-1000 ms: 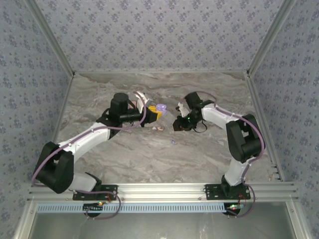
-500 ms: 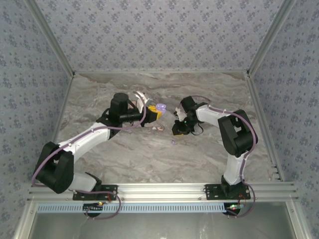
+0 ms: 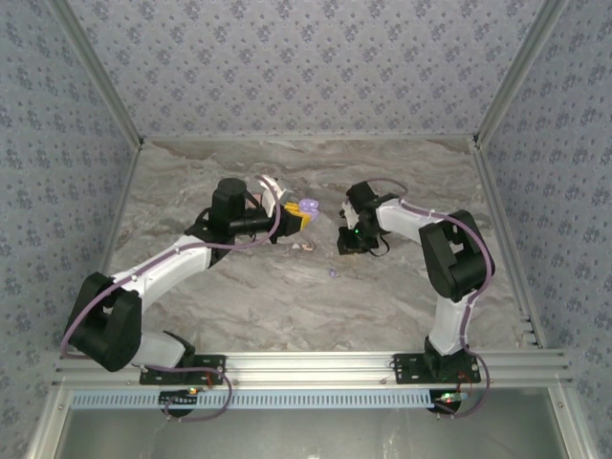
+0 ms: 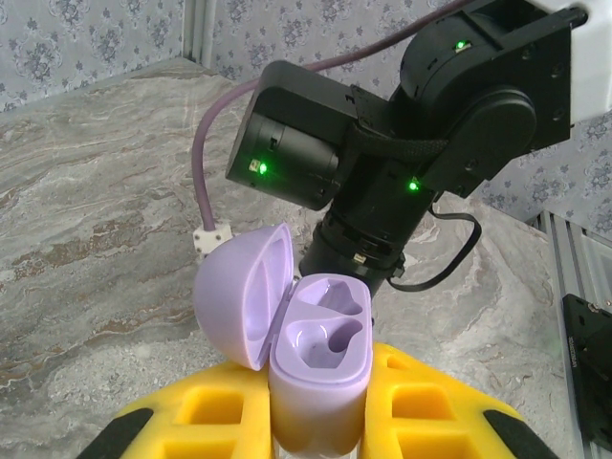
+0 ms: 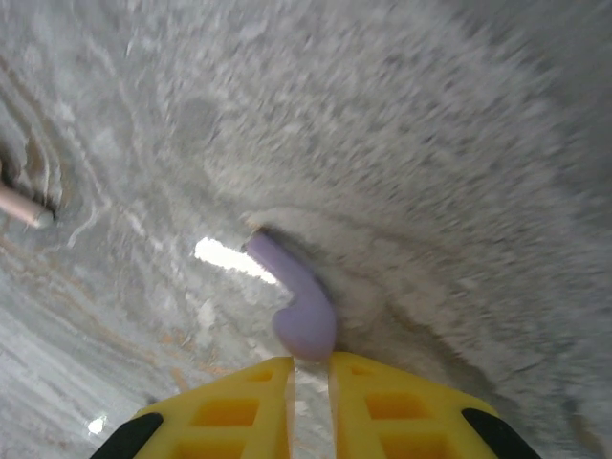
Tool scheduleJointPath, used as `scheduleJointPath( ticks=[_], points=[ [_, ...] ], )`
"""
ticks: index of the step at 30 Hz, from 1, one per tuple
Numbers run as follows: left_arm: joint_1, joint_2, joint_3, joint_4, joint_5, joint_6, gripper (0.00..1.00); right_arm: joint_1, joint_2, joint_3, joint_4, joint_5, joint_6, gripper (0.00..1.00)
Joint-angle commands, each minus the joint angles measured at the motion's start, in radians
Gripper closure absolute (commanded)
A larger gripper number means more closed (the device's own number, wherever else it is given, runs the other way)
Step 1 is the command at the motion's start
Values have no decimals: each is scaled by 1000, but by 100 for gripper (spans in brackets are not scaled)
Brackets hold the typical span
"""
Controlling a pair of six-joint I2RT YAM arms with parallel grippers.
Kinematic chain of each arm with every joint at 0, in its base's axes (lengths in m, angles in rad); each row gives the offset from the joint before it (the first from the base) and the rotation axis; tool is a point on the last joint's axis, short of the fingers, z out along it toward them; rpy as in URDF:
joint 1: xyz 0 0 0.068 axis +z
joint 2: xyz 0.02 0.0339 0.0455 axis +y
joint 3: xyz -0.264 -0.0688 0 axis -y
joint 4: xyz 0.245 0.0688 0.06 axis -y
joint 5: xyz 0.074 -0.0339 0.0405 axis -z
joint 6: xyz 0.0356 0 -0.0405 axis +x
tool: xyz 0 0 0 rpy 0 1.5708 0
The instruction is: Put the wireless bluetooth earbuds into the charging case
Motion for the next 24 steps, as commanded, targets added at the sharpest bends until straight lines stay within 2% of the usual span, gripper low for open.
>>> scheduleJointPath(
  ticks=[1,14,21,24],
  points=[
    [4,-18,8,18,-2,-3,88,-8,2,41,-25,82,16,81],
    [4,-21,5,11,-7,3,88,-8,48,104,-68,107,8,81],
    [3,-28,8,7,-9,7,88,-6,1,97,-87,192,21,81],
    [5,-29,7,7,-8,6,88,-7,-27,80,-92,177,13,81]
  ],
)
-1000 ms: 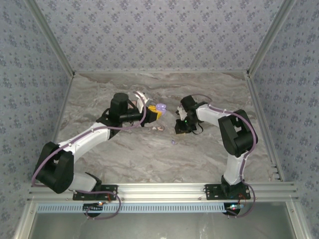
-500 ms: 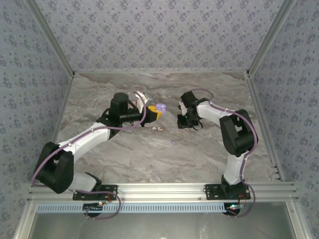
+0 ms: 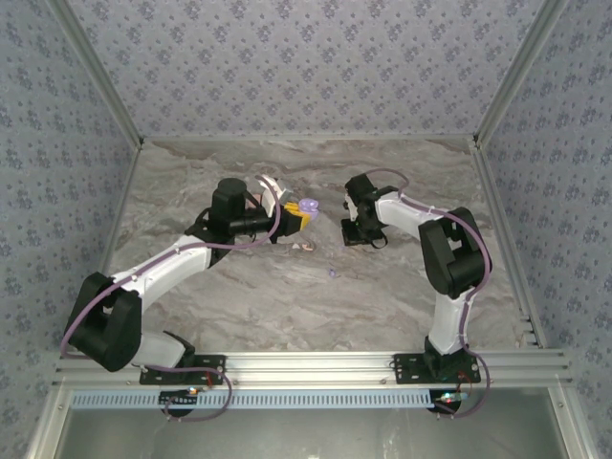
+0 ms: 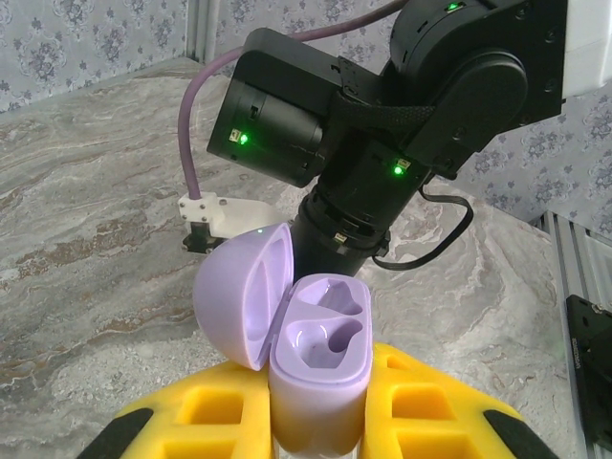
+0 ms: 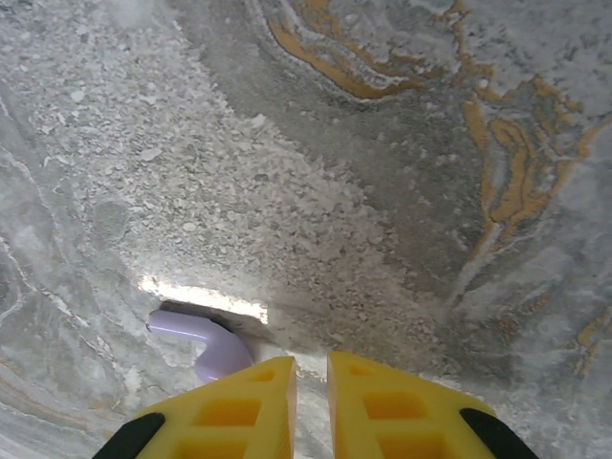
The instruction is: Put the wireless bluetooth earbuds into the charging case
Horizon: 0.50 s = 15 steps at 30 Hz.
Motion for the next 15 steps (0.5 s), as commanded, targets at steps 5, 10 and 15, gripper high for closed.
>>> scheduleJointPath(
  ticks=[5,10,15],
  points=[
    [4,-33,8,8,-2,6,88,0,-73,-23,-48,-116,-31,82],
    [4,-37,6,8,-1,7,88,3,-62,-44,-31,-210,-39,85],
    [4,-38,7,5,1,8,88,3,-29,-43,-15,-236,-29,86]
  ],
)
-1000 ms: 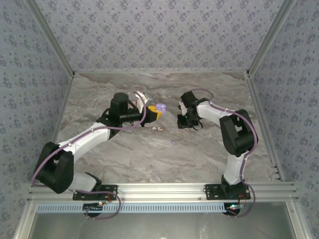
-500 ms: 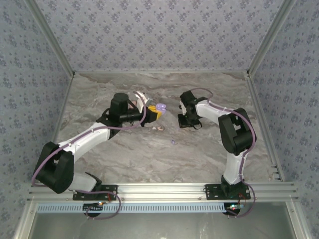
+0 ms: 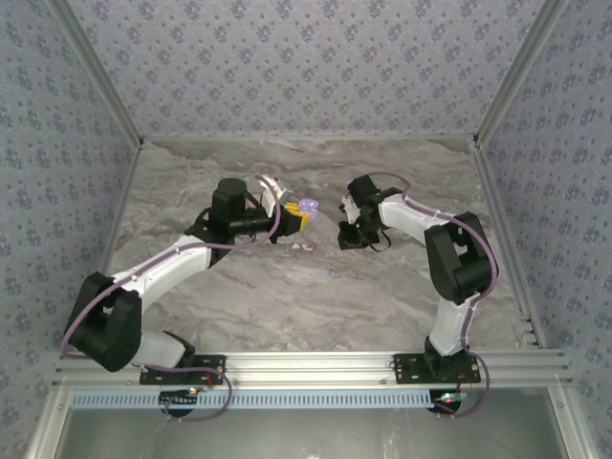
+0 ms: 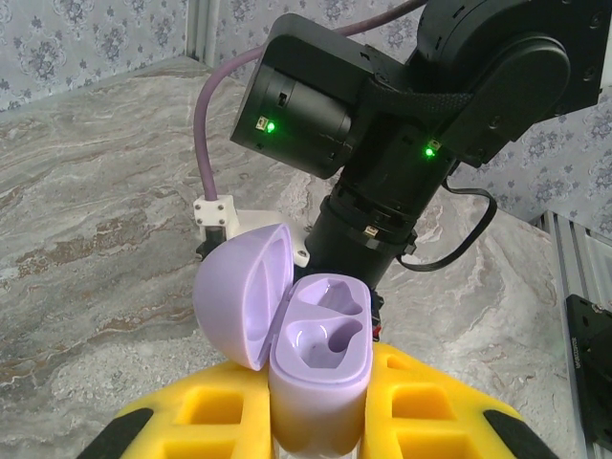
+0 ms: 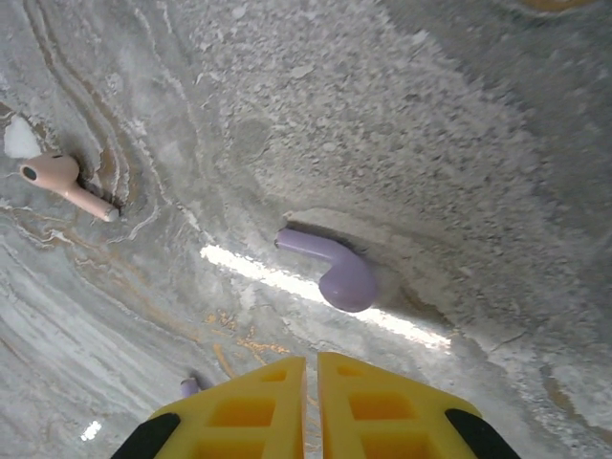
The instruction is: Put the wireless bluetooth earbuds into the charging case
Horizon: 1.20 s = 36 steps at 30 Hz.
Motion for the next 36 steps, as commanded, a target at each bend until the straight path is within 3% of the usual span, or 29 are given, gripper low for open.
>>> scheduleJointPath(
  ticks=[1,10,20,36],
  points=[
    [3,-39,6,9,1,7,88,2,27,-5,-3,-49,-4,87],
    [4,-40,6,3,-1,10,88,1,80,22,9,-10,10,88],
    [5,-40,9,-6,-7,21,88,3,107,65,-4,116,15,88],
    [8,-45,14,-18,-10,26,88,9,113,112,-32,121,2,86]
  ],
)
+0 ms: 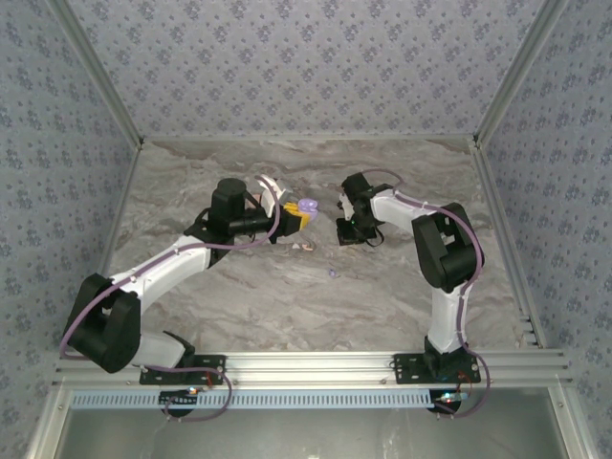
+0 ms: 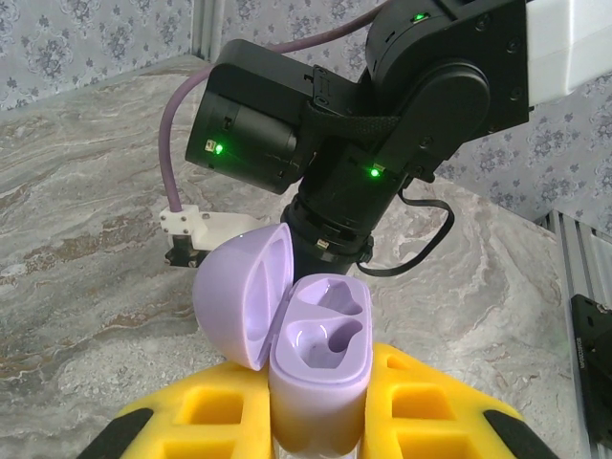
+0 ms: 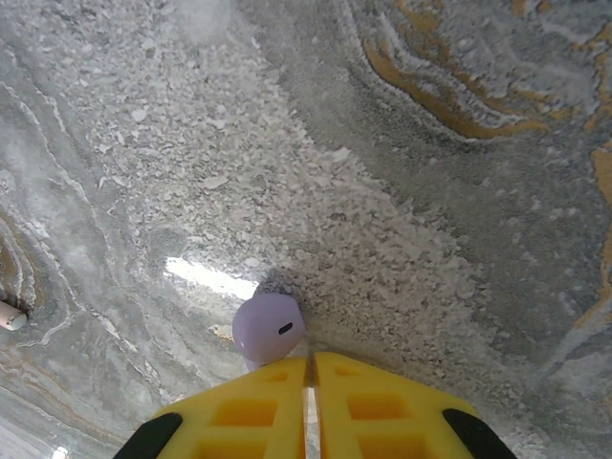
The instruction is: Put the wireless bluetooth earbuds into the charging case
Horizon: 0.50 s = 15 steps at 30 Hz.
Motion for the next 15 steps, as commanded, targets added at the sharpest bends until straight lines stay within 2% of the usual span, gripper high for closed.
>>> scheduleJointPath(
  ticks=[1,8,13,15],
  points=[
    [7,-37,14,-8,3,22,88,7,-17,22,-46,20,-5,85],
    [8,-38,15,-6,3,18,88,5,-79,42,-82,-18,-16,75],
    [6,-38,13,1,4,16,88,4,-45,84,-103,-27,-9,64],
    [7,-39,13,1,5,16,88,4,-20,109,-119,-24,-2,63]
  ],
)
